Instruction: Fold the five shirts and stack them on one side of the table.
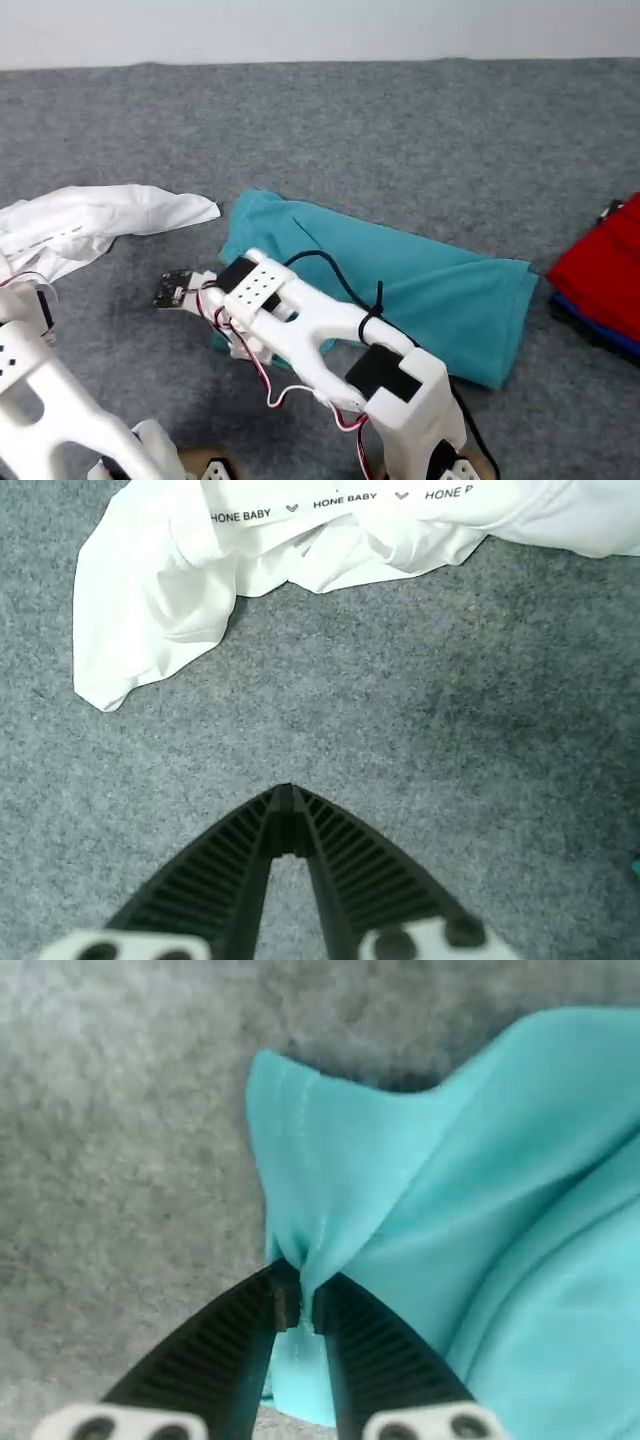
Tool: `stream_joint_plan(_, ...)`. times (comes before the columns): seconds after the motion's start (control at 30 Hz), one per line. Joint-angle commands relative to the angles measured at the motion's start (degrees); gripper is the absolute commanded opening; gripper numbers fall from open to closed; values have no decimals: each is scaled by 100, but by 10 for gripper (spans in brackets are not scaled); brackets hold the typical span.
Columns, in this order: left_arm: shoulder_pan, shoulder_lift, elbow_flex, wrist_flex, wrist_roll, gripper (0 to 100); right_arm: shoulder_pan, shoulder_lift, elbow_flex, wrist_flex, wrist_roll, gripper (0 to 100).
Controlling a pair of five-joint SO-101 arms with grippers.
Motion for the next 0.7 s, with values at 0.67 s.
stream_joint_plan(0.67,26,-44,127,-44,-9,2,1771,92,-1864,224,615,10)
